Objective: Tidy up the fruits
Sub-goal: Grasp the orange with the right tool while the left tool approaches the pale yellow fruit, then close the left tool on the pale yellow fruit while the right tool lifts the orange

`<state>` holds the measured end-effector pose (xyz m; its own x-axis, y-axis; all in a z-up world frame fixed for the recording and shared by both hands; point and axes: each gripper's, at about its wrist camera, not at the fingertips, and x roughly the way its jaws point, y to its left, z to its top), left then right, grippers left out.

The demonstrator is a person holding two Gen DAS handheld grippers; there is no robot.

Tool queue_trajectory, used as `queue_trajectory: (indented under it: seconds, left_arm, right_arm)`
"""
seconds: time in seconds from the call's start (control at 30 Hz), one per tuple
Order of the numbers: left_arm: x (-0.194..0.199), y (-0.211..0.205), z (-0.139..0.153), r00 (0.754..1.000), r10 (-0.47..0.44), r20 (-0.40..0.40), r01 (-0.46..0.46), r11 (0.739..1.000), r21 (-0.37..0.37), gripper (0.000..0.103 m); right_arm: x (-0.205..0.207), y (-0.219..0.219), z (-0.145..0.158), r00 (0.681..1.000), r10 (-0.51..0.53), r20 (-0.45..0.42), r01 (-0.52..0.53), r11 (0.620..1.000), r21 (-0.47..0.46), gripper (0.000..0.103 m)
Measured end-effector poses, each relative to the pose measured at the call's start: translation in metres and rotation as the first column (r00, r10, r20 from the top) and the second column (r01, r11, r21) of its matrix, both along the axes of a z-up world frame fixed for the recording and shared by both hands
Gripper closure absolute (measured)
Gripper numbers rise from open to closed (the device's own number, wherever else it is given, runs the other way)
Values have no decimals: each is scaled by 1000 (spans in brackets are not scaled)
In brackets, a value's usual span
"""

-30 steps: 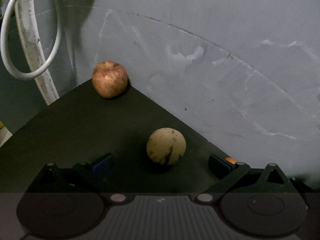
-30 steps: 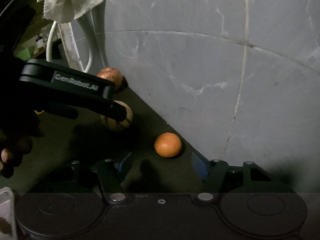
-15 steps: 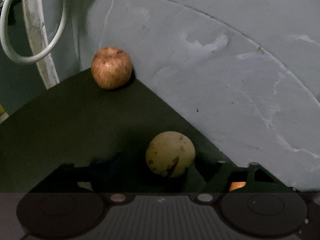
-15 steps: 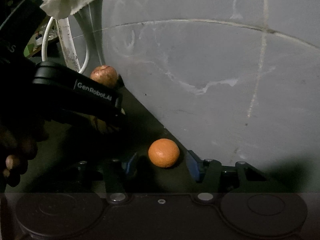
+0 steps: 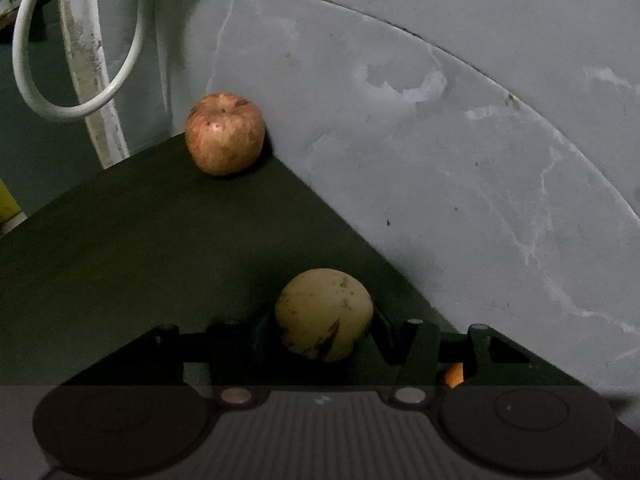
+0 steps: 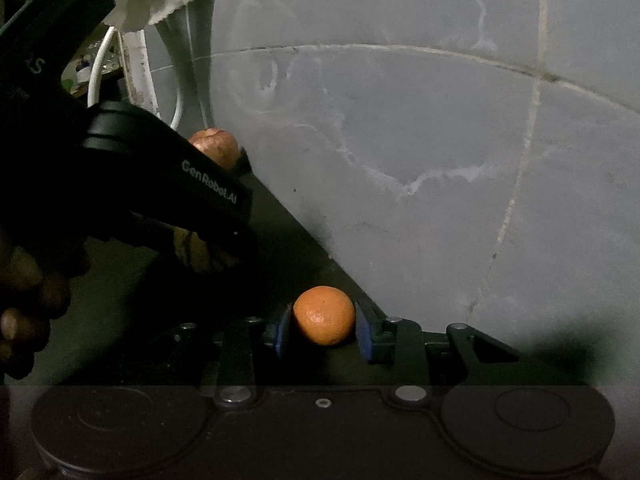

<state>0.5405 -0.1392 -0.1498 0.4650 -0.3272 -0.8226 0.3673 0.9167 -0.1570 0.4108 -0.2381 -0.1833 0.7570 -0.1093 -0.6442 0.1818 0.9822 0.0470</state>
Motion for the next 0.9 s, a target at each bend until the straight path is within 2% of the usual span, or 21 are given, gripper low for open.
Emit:
queue_trajectory:
  seconds: [0.2, 0.5, 0.7, 0.9]
  left_arm:
    - [-24, 11, 17, 1000, -3, 6, 3, 1000, 5, 48]
    - [-63, 44, 71, 997, 21, 77, -17, 999, -52, 48]
    - [-96, 79, 112, 990, 66, 126, -55, 994, -90, 48]
    - [-136, 124, 137, 980, 122, 156, -106, 988, -107, 48]
  right_arm:
    - [-18, 9, 19, 1000, 19, 14, -18, 1000, -2, 68]
    - [-51, 29, 69, 995, 42, 90, -40, 999, -24, 68]
    - [-80, 56, 106, 987, 76, 143, -71, 997, -36, 68]
    - [-113, 92, 123, 981, 117, 158, -114, 993, -29, 68]
